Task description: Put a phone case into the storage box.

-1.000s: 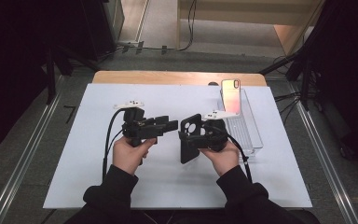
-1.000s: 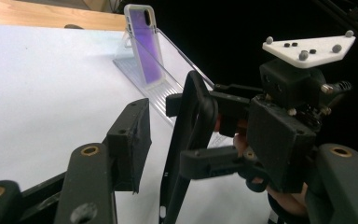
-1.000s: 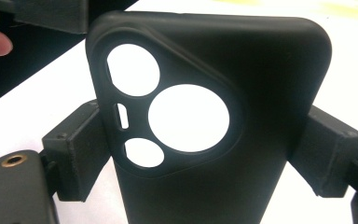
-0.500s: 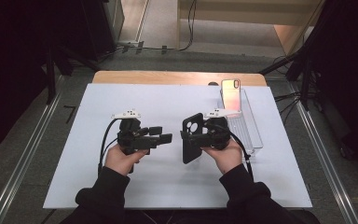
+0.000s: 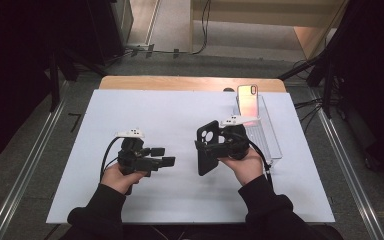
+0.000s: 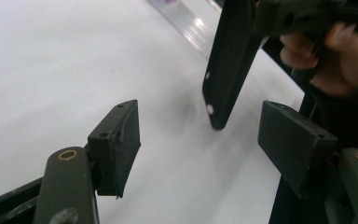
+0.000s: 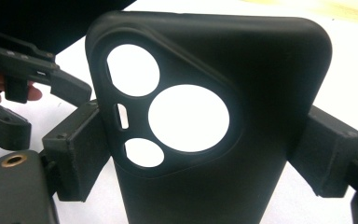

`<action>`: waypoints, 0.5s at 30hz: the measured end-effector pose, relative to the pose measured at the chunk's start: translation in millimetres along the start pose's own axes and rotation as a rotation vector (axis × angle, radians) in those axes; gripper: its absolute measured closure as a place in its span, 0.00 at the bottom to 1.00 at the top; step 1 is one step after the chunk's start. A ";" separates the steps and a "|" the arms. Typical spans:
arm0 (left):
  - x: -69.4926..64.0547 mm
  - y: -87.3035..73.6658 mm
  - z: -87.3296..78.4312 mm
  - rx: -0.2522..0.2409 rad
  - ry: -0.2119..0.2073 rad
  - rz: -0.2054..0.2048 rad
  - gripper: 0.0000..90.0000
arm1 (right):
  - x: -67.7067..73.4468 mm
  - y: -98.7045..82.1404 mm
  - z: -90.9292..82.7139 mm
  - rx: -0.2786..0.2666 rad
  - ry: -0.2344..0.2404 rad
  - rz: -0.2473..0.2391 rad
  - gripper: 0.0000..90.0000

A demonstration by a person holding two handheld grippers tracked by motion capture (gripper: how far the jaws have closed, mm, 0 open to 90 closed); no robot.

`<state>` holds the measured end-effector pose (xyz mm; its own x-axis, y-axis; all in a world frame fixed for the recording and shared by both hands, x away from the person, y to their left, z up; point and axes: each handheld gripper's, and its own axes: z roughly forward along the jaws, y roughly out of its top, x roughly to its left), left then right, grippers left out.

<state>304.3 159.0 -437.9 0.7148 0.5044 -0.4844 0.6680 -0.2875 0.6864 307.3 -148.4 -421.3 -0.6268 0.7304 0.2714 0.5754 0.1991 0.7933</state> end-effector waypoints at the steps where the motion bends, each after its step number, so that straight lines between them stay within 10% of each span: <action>1: 0.6 -1.8 -0.6 0.003 0.003 0.003 0.34 | -0.3 0.5 -1.2 -0.001 0.001 0.002 0.14; 15: 12.7 -18.9 -19.4 0.019 0.050 0.017 0.34 | -6.7 12.5 -20.6 -0.003 0.034 -0.010 0.14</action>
<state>296.8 186.6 -446.4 0.7153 0.5390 -0.4448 0.6599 -0.3115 0.6838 307.9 -164.2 -402.0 -0.6504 0.7055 0.2816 0.5674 0.2047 0.7976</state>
